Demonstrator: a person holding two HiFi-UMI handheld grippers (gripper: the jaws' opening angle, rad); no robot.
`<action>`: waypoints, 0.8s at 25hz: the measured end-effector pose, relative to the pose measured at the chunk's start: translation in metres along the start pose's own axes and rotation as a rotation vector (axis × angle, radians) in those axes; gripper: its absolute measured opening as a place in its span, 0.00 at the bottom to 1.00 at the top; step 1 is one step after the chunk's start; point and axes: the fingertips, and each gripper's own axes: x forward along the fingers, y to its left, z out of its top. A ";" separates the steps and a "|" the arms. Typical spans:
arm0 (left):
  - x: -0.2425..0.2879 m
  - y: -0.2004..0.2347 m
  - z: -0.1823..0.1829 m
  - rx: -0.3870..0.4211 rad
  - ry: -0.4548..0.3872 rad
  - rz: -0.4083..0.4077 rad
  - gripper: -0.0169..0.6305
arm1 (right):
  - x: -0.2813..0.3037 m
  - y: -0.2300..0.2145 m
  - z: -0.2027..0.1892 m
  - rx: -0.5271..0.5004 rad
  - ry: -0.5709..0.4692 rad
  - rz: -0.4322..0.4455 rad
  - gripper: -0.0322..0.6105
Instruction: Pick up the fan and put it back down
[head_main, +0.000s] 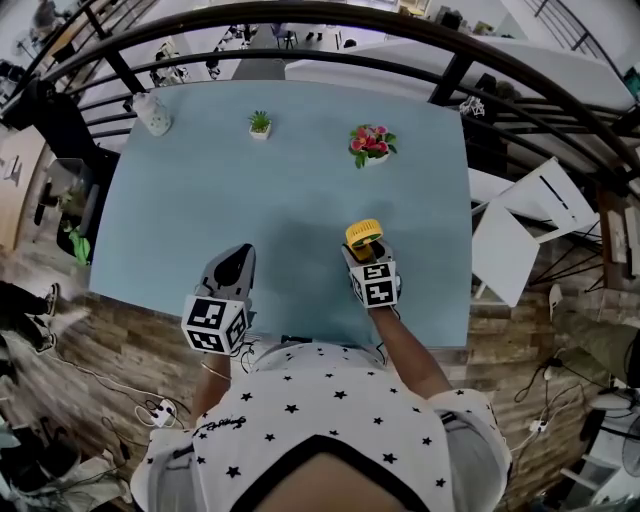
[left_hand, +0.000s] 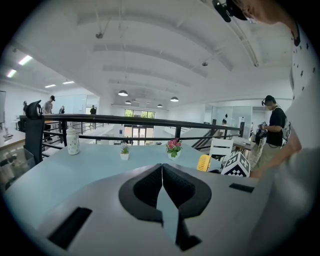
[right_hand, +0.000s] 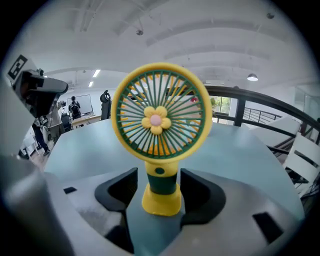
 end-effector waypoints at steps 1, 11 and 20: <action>-0.001 -0.001 -0.001 0.000 0.001 -0.004 0.07 | -0.003 -0.001 -0.002 0.016 0.000 -0.003 0.46; -0.003 -0.015 -0.005 0.017 -0.001 -0.060 0.07 | -0.063 -0.017 -0.001 0.173 -0.106 -0.074 0.34; -0.003 -0.032 -0.006 0.036 -0.011 -0.127 0.07 | -0.134 -0.016 0.059 0.222 -0.382 -0.108 0.05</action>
